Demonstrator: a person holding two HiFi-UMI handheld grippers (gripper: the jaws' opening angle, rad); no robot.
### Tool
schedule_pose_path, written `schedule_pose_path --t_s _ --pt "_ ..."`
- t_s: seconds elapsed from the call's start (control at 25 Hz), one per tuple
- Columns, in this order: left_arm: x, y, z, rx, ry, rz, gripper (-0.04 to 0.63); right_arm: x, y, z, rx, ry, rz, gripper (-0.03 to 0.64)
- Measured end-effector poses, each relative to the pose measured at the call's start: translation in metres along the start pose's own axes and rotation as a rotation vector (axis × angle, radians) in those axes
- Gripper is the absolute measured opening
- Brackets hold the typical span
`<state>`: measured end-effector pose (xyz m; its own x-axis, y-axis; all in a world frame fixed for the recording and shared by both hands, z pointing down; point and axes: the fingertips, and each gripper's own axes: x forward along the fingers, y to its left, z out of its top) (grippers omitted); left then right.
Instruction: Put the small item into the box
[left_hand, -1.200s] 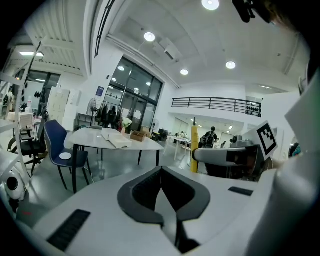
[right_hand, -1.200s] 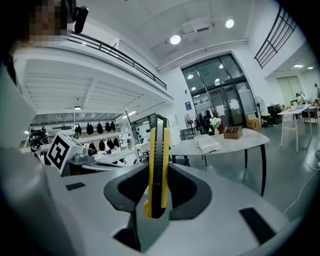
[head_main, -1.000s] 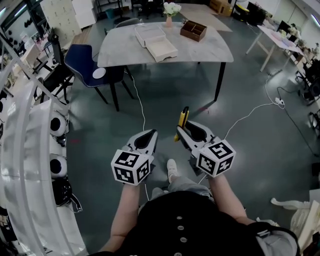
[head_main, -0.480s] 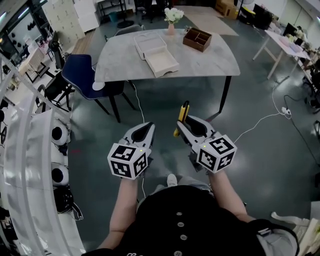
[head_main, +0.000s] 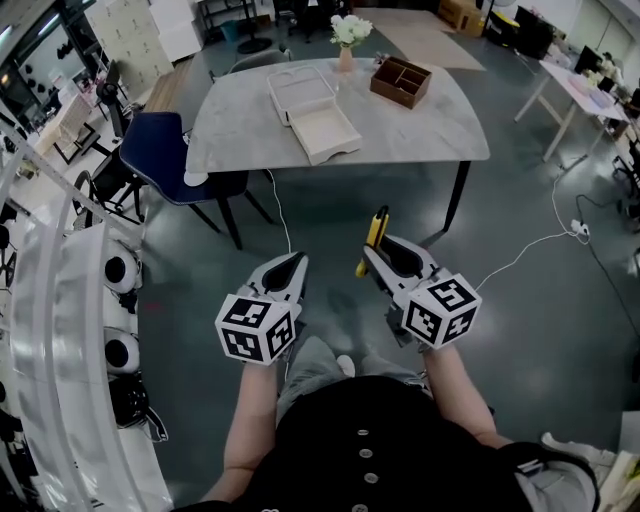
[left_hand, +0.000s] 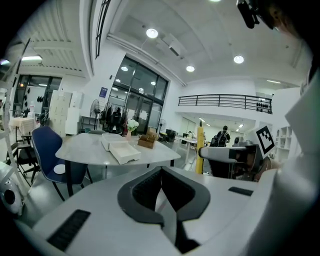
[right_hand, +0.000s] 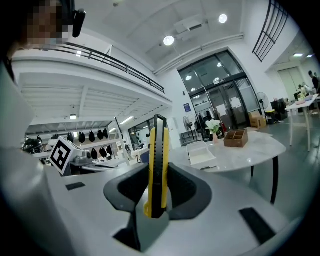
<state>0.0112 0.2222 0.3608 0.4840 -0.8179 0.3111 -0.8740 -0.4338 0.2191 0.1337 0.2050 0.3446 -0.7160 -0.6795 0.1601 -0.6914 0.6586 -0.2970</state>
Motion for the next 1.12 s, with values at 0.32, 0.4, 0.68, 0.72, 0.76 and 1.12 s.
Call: schedule_pose_path --t_s 0.32,0.4,0.68,0.72,0.76,1.12 --pt "0.027 0.001 -0.001 -0.006 0.028 -0.018 0.018 0.007 -0.022 -0.001 0.022 0.012 -0.019 0.118" --pt "0.035 0.003 0.001 -0.001 0.031 -0.026 0.018 0.012 -0.028 -0.001 0.028 0.007 -0.026 0.118" --pt "0.066 0.023 0.005 -0.014 0.049 -0.051 0.018 0.038 -0.054 -0.002 0.032 0.035 -0.057 0.118" --pt "0.072 0.028 0.007 -0.015 0.050 -0.055 0.018 0.045 -0.058 0.001 0.031 0.033 -0.059 0.118" --pt "0.079 0.034 0.011 -0.014 0.051 -0.059 0.018 0.053 -0.062 0.004 0.031 0.029 -0.060 0.118" --pt "0.138 0.095 0.056 0.007 0.044 -0.097 0.018 0.134 -0.086 0.036 0.023 0.011 -0.052 0.119"
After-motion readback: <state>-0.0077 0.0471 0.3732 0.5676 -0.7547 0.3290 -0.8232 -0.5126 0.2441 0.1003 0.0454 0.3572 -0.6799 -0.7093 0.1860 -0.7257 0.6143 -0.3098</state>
